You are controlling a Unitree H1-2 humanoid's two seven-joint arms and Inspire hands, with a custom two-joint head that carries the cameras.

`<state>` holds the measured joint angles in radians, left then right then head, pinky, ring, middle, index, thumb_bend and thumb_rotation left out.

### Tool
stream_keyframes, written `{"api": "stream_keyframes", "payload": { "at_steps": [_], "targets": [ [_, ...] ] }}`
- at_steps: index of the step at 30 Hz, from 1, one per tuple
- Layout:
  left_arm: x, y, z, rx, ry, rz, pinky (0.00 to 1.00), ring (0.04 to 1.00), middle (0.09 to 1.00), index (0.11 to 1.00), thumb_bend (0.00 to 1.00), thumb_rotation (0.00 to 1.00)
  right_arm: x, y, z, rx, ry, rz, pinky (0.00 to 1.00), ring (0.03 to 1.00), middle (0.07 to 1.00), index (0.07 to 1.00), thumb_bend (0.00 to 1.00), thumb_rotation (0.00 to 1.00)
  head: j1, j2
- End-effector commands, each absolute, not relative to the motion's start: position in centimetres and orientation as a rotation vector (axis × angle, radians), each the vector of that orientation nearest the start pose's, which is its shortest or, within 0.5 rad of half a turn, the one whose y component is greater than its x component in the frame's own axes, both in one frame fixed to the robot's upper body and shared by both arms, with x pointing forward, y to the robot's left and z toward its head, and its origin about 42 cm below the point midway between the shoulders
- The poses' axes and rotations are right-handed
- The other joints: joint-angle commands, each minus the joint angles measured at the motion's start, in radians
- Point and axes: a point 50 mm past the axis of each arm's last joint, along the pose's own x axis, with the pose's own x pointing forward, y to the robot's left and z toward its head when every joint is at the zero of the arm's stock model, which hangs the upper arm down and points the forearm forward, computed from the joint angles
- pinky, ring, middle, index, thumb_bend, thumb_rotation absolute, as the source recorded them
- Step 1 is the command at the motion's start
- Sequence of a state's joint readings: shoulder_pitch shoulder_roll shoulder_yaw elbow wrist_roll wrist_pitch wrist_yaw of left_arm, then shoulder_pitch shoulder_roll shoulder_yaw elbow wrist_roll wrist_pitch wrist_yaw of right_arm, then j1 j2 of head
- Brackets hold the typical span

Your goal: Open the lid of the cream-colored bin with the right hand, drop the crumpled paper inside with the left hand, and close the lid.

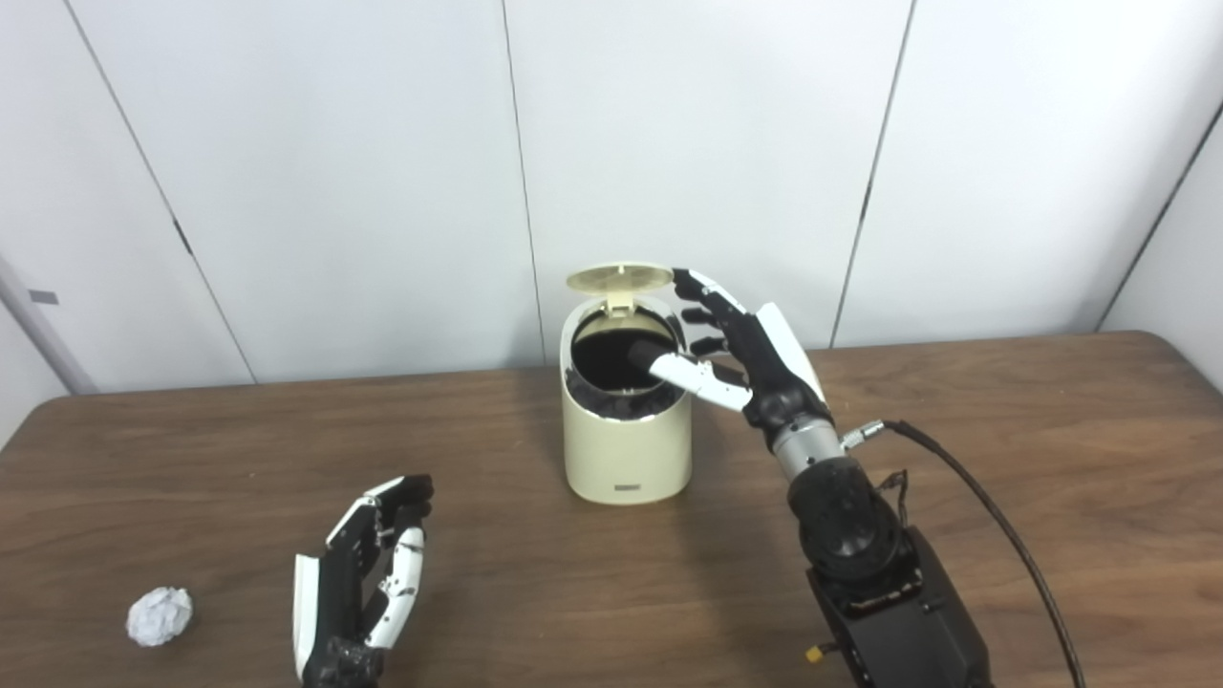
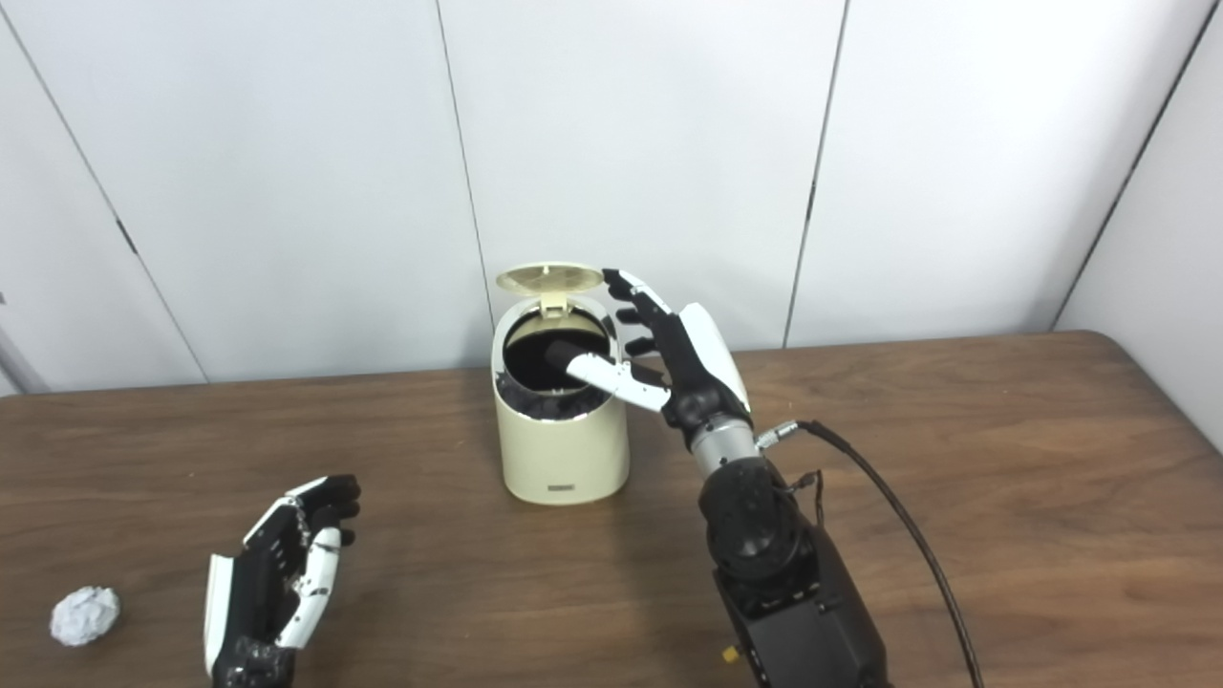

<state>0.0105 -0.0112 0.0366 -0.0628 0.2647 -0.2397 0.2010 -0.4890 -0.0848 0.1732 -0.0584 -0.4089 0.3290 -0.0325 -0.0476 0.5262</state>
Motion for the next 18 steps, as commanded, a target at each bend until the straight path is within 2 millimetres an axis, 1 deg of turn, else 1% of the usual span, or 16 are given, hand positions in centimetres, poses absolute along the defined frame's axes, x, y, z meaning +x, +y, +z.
{"api": "stream_keyframes", "payload": {
  "at_steps": [1,3,6,8,12,16,18],
  "targets": [
    [27.9,22.4,13.3,0.236,-0.357,0.212,0.60,0.688,0.709,0.697,0.23,0.59,40.1,-15.9,27.7,-0.492,-0.396,0.058,0.72,0.844,0.879,0.868,0.97,0.82,0.001,0.001],
    [27.9,22.4,13.4,0.237,-0.359,0.211,0.59,0.685,0.708,0.697,0.23,0.59,39.6,-16.3,27.8,-0.476,-0.416,0.057,0.73,0.847,0.873,0.862,0.97,0.83,0.001,0.001],
    [27.8,22.4,13.3,0.236,-0.358,0.213,0.59,0.686,0.708,0.697,0.22,0.58,38.1,-17.7,27.7,-0.454,-0.449,0.051,0.78,0.862,0.870,0.858,0.93,0.82,0.001,0.003],
    [27.8,22.5,13.3,0.235,-0.359,0.214,0.59,0.687,0.708,0.696,0.22,0.57,37.2,-18.5,27.4,-0.438,-0.461,0.051,0.78,0.864,0.873,0.867,0.91,0.79,0.002,0.002],
    [27.9,22.6,13.4,0.230,-0.359,0.215,0.59,0.685,0.708,0.696,0.22,0.57,35.4,-20.3,26.3,-0.458,-0.507,0.029,0.77,0.861,0.867,0.871,0.87,0.75,0.000,0.004],
    [27.8,22.9,13.5,0.232,-0.359,0.213,0.59,0.685,0.710,0.698,0.22,0.57,33.8,-21.5,24.8,-0.452,-0.512,0.008,0.81,0.874,0.876,0.879,0.86,0.70,-0.001,0.005],
    [27.8,23.0,13.5,0.237,-0.357,0.215,0.59,0.685,0.711,0.700,0.22,0.58,33.0,-22.2,24.0,-0.438,-0.511,-0.006,0.79,0.871,0.872,0.871,0.87,0.67,-0.004,0.004]
  ]
}}
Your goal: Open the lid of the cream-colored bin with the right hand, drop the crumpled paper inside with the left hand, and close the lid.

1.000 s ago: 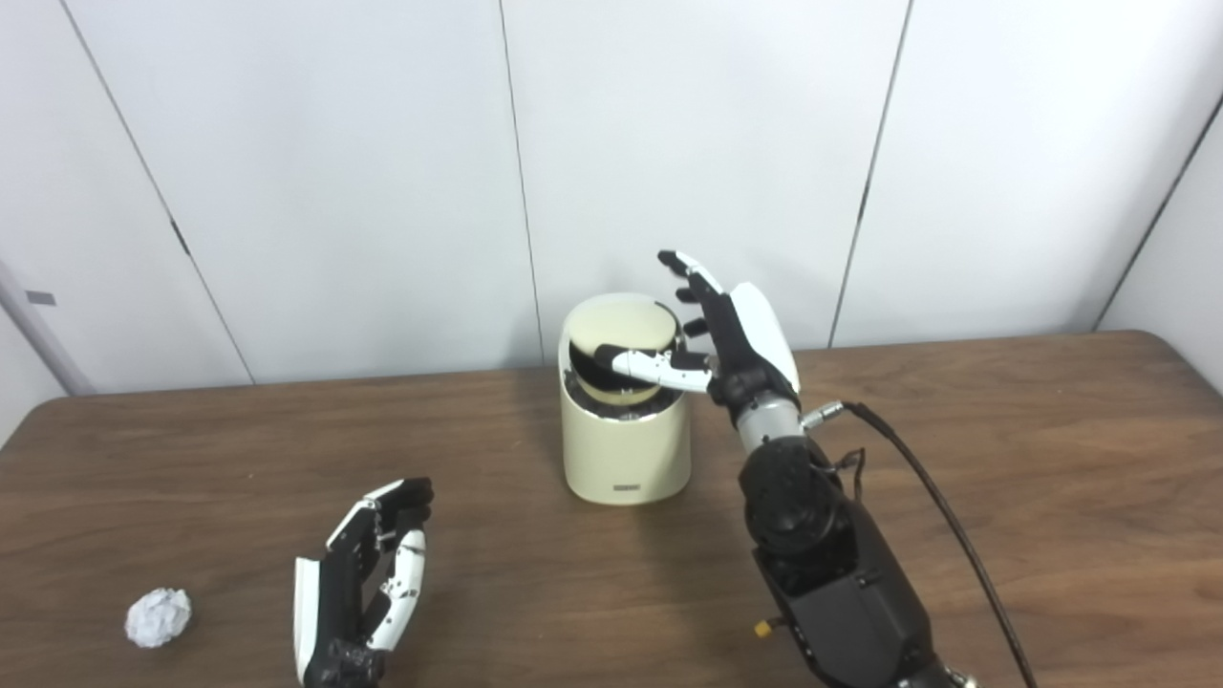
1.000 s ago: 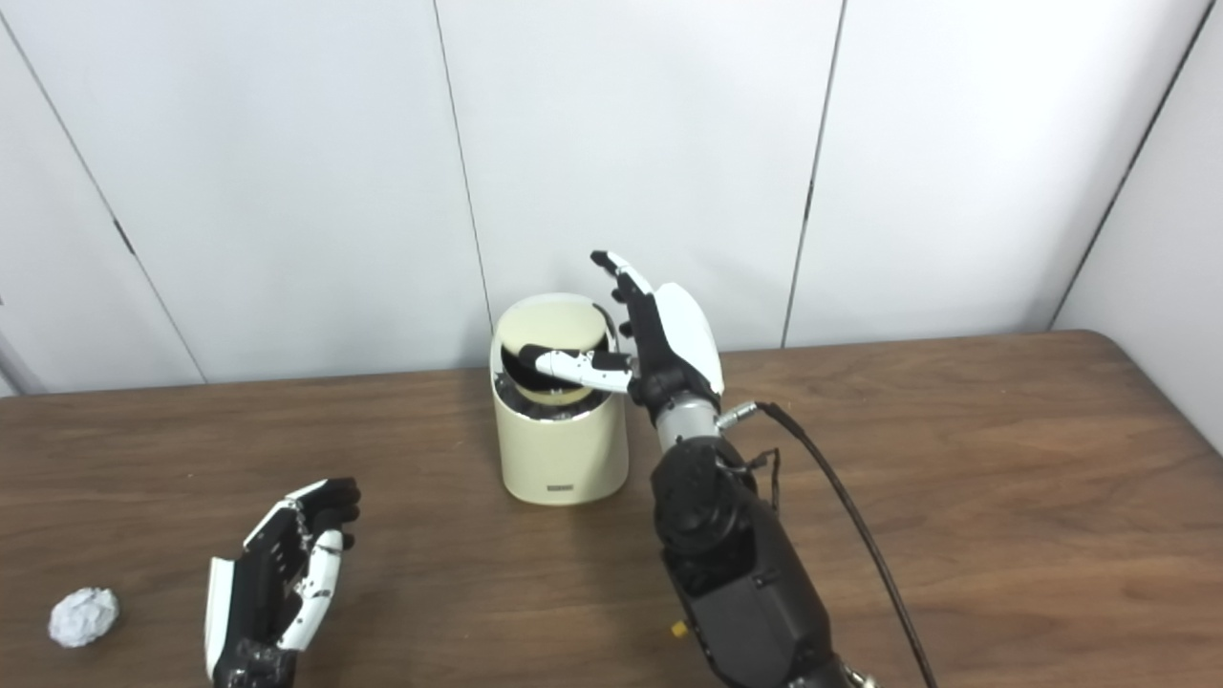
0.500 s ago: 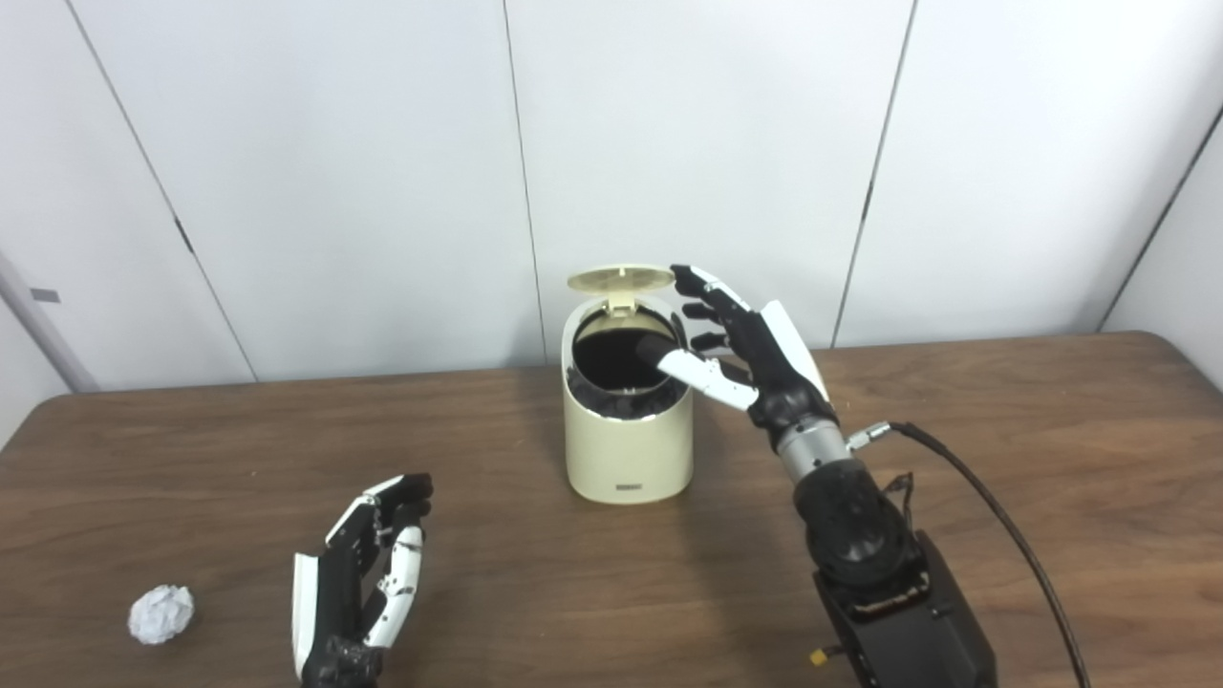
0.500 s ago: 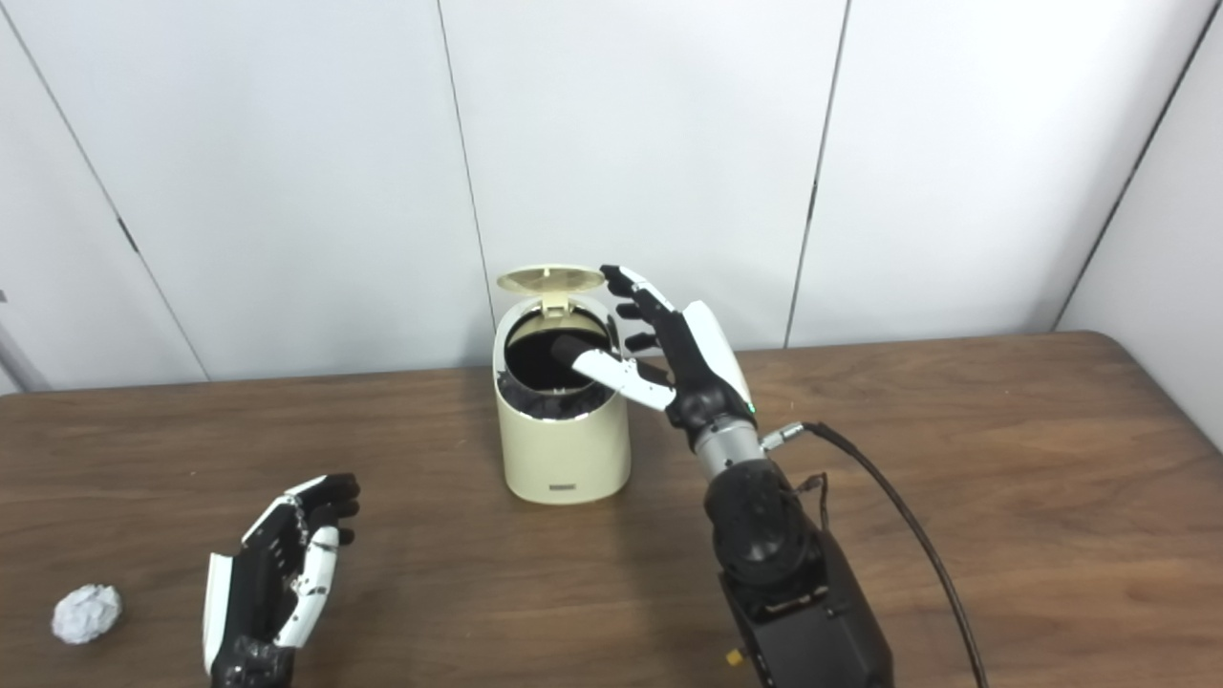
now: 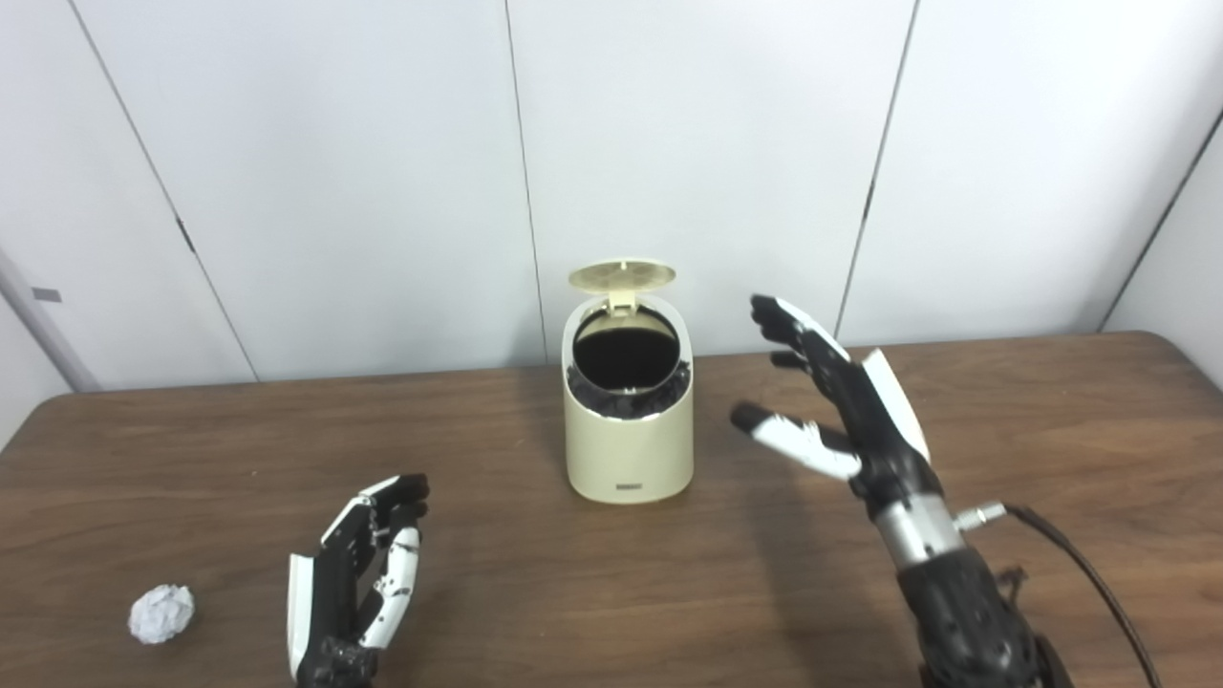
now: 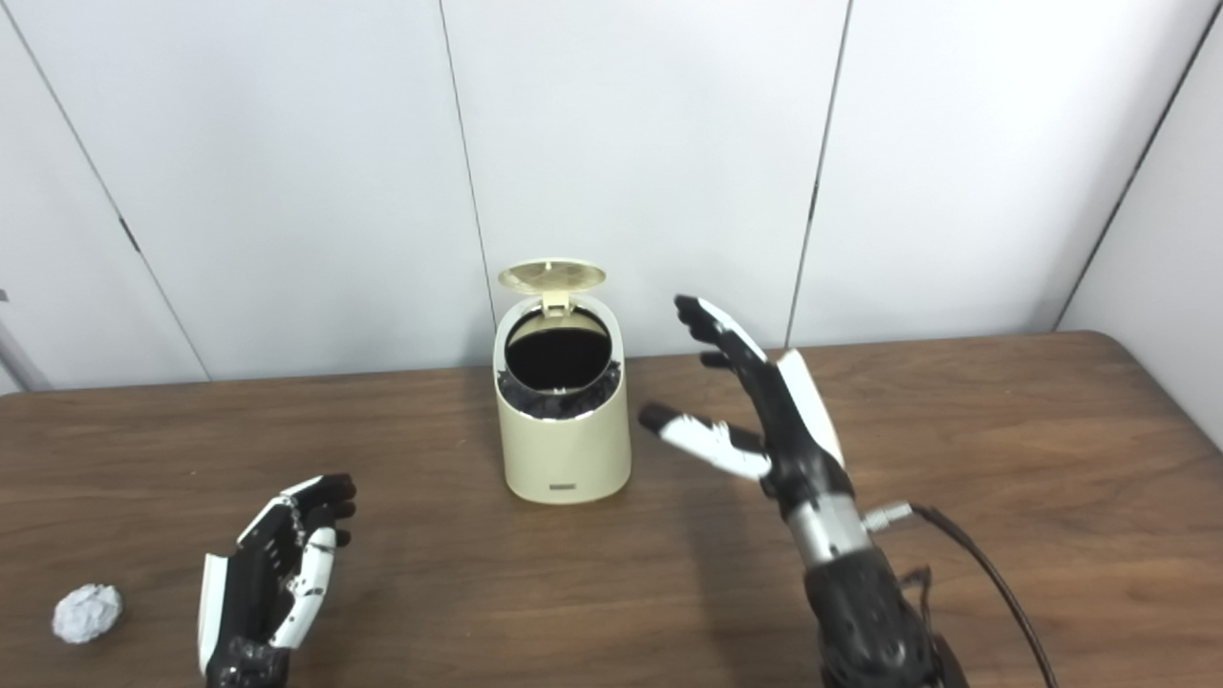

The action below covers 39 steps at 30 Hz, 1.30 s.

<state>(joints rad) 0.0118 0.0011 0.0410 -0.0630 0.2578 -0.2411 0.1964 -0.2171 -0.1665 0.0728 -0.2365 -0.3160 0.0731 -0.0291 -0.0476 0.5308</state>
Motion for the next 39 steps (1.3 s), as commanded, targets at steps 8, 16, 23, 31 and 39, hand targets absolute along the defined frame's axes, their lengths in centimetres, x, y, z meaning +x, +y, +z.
{"api": "stream_keyframes", "payload": {
  "at_steps": [8,16,23,31,39],
  "targets": [
    [27.5,23.6,13.6,0.256,-0.355,0.214,0.59,0.680,0.707,0.698,0.21,0.58,30.1,-23.6,19.9,-0.467,-0.564,-0.105,0.70,0.790,0.798,0.776,0.28,0.78,-0.001,0.004],
    [27.2,24.1,13.7,0.266,-0.363,0.209,0.59,0.675,0.705,0.697,0.20,0.56,27.8,-24.3,16.7,-0.477,-0.520,-0.156,0.66,0.764,0.764,0.746,0.19,0.79,0.001,0.010],
    [27.1,24.3,13.8,0.271,-0.365,0.209,0.58,0.671,0.706,0.694,0.19,0.55,26.9,-24.5,15.4,-0.447,-0.492,-0.184,0.65,0.757,0.763,0.740,0.20,0.72,0.006,0.011],
    [26.8,25.0,14.1,0.282,-0.362,0.208,0.58,0.676,0.703,0.701,0.19,0.51,27.0,-24.2,15.1,-0.409,-0.458,-0.195,0.66,0.758,0.763,0.750,0.20,0.68,0.015,0.026],
    [25.6,26.6,18.3,0.621,-0.539,0.201,0.52,0.653,0.687,0.691,0.32,0.29,26.8,-24.9,14.9,-0.403,-0.463,-0.199,0.66,0.756,0.766,0.746,0.19,0.67,0.076,0.038]
  ]
}}
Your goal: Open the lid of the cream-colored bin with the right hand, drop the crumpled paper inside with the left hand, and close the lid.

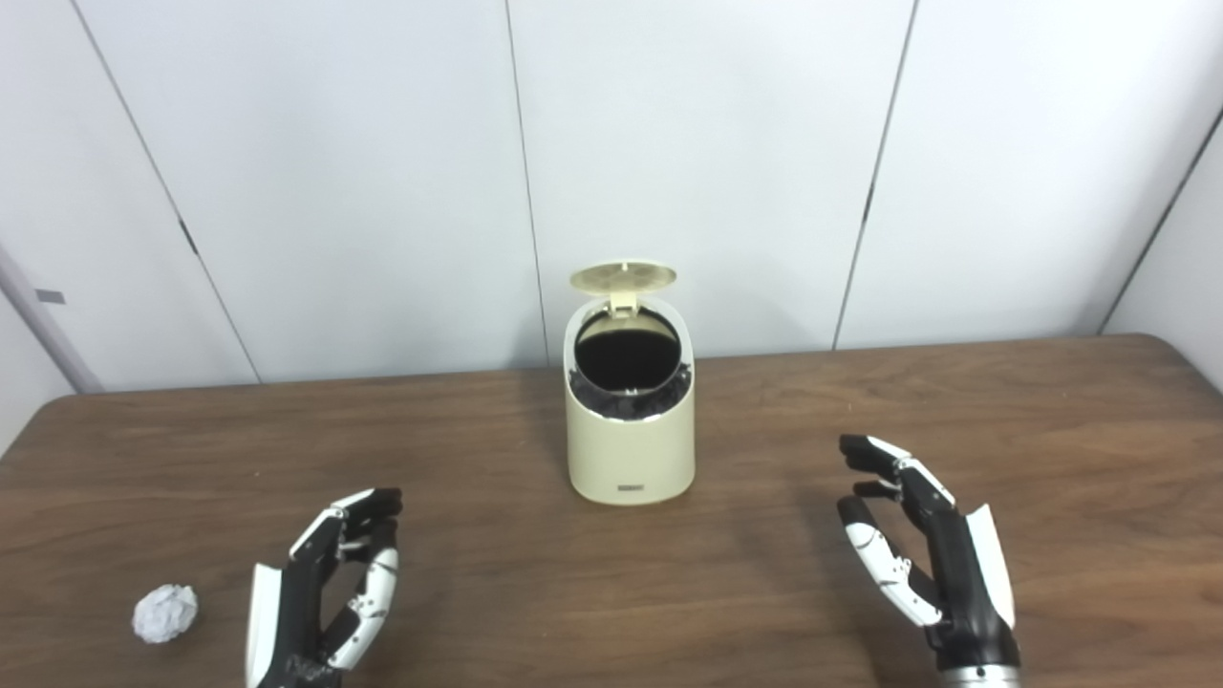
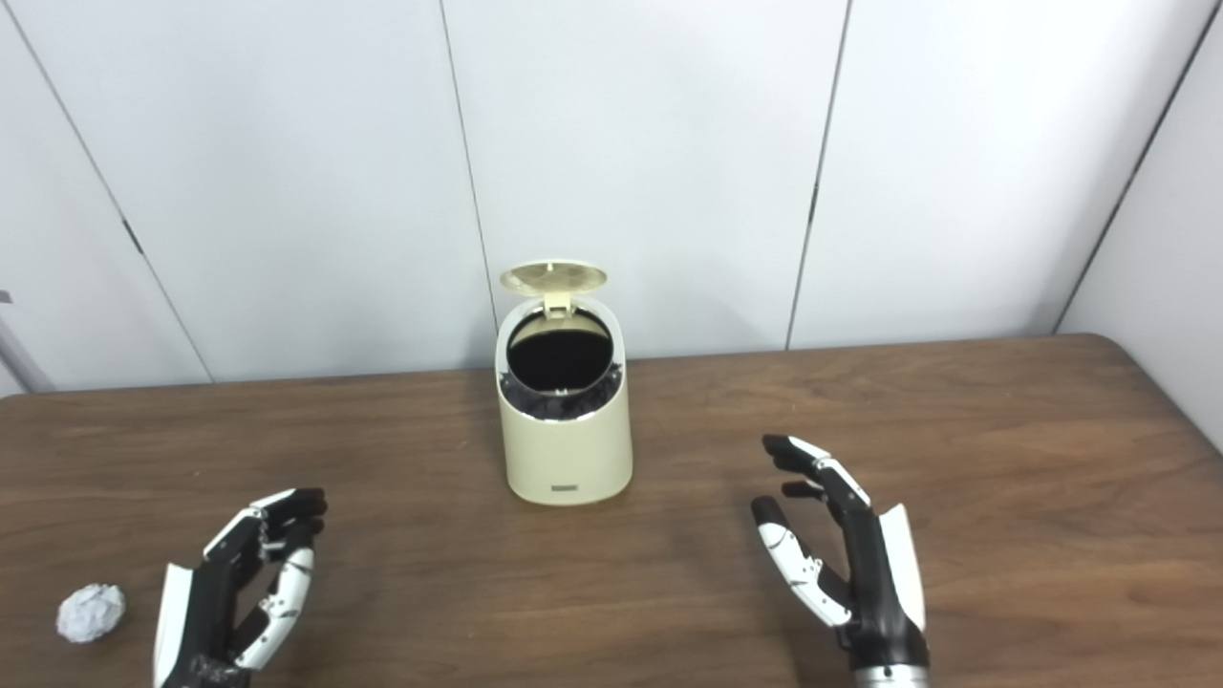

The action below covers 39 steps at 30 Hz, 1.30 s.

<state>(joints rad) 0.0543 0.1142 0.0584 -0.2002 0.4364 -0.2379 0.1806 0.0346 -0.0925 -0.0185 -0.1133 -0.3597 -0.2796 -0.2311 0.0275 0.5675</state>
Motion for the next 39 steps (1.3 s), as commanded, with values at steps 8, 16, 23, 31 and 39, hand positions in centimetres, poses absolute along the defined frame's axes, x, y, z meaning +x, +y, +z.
{"api": "stream_keyframes", "payload": {
  "at_steps": [8,16,23,31,39],
  "targets": [
    [21.4,30.6,23.4,0.917,-0.607,0.303,0.44,0.566,0.617,0.602,0.74,0.08,27.0,-27.3,14.8,-0.410,-0.466,-0.187,0.66,0.751,0.755,0.732,0.20,0.69,0.094,0.018],
    [18.1,32.2,25.4,1.045,-0.516,0.403,0.48,0.591,0.622,0.599,0.96,0.00,27.6,-31.1,14.2,-0.437,-0.454,-0.177,0.68,0.771,0.770,0.750,0.22,0.79,0.219,0.012],
    [15.9,34.8,25.5,1.021,-0.444,0.475,0.53,0.621,0.649,0.634,0.95,0.06,28.2,-33.9,14.4,-0.479,-0.428,-0.202,0.65,0.755,0.757,0.735,0.23,0.80,0.280,0.016],
    [15.1,35.9,24.3,1.054,-0.384,0.512,0.56,0.653,0.689,0.663,0.99,0.13,28.7,-36.3,14.6,-0.476,-0.402,-0.197,0.64,0.750,0.755,0.731,0.26,0.82,0.392,0.010],
    [16.5,35.6,22.4,1.190,-0.339,0.494,0.55,0.660,0.707,0.684,0.98,0.19,29.3,-38.5,14.7,-0.516,-0.399,-0.202,0.55,0.692,0.718,0.697,0.41,0.87,0.473,-0.007]
  ]
}}
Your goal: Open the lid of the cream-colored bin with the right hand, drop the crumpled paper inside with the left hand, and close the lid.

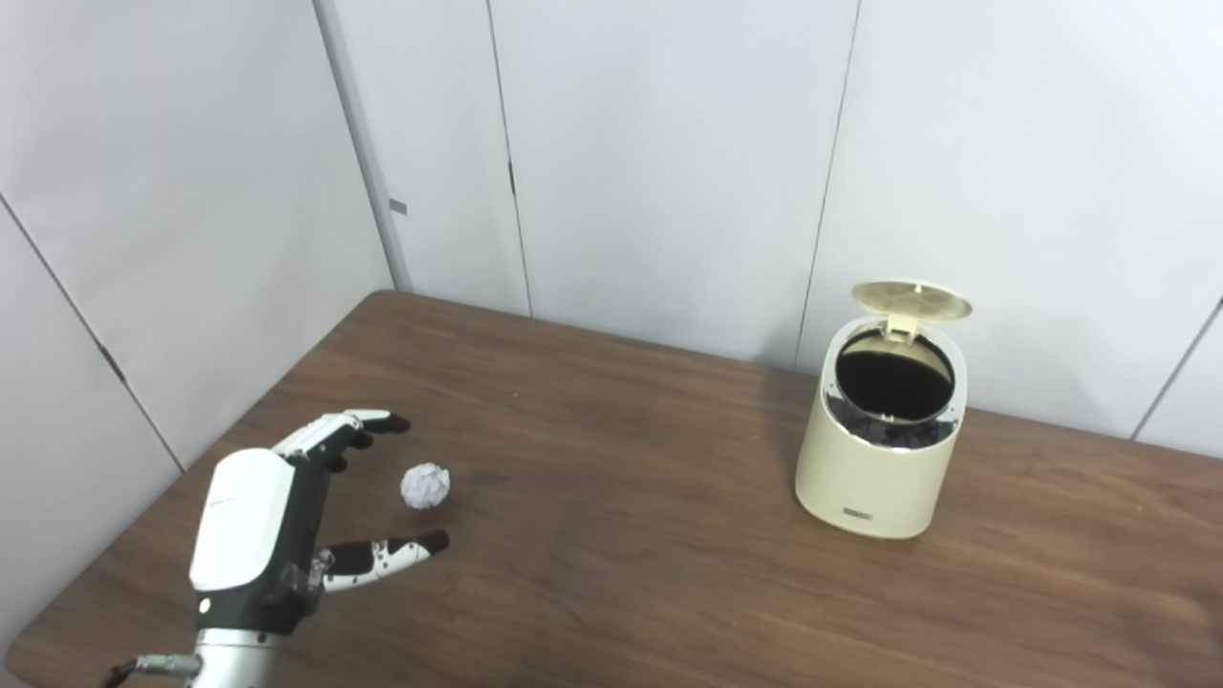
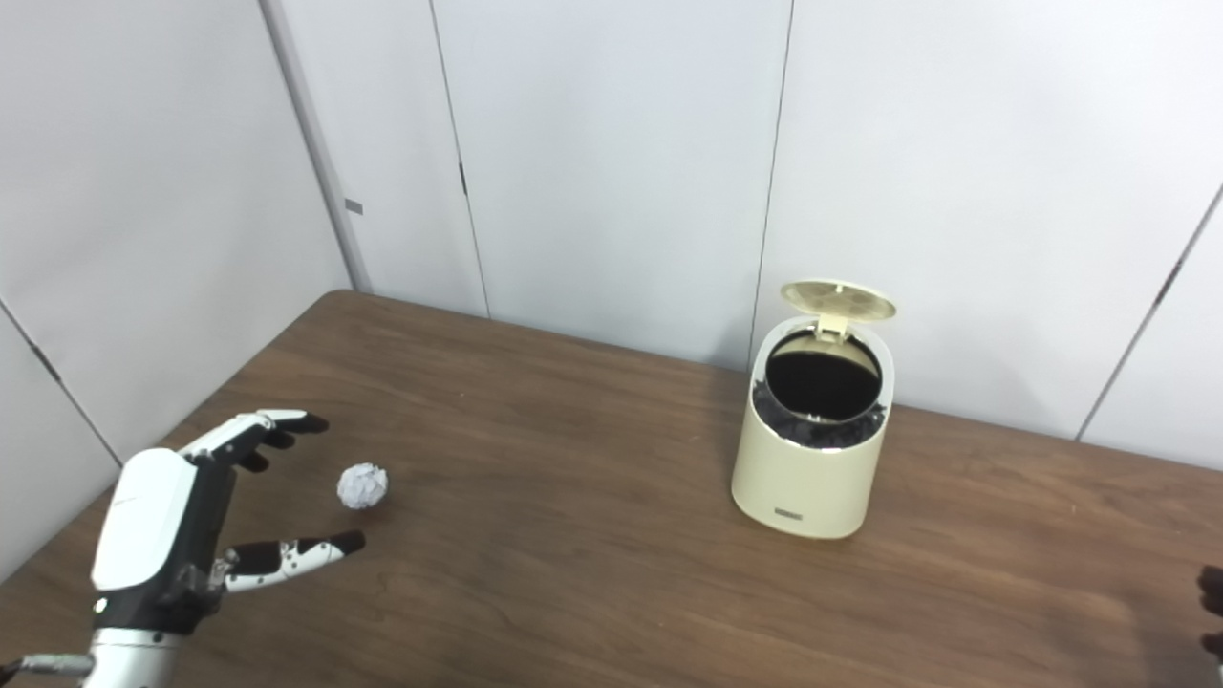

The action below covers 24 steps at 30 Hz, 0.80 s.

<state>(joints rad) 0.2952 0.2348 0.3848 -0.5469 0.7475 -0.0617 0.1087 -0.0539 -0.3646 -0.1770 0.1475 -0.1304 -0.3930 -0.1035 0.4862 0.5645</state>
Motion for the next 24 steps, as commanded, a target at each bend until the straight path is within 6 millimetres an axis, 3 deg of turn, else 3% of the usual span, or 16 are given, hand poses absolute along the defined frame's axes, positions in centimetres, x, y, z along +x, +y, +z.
{"api": "stream_keyframes", "payload": {
  "at_steps": [1,5,12,24],
  "targets": [
    [16.8,35.4,22.0,1.220,-0.334,0.484,0.54,0.653,0.703,0.685,0.98,0.21,29.4,-38.6,14.7,-0.524,-0.395,-0.203,0.54,0.686,0.714,0.693,0.45,0.89,0.023,-0.005],
    [18.5,34.7,21.1,1.275,-0.283,0.469,0.53,0.652,0.711,0.692,0.99,0.22,29.9,-39.2,14.5,-0.525,-0.391,-0.195,0.54,0.683,0.708,0.683,0.52,0.90,0.057,-0.008],
    [20.8,34.9,19.8,1.273,-0.219,0.468,0.56,0.706,0.775,0.754,1.00,0.32,30.6,-40.0,14.3,-0.517,-0.373,-0.202,0.54,0.684,0.706,0.682,0.50,0.89,0.110,-0.019],
    [21.5,35.6,19.3,1.287,-0.170,0.499,0.57,0.716,0.793,0.792,1.00,0.31,31.2,-40.3,13.8,-0.500,-0.350,-0.200,0.54,0.689,0.713,0.683,0.49,0.87,0.138,-0.041]
  ]
}}
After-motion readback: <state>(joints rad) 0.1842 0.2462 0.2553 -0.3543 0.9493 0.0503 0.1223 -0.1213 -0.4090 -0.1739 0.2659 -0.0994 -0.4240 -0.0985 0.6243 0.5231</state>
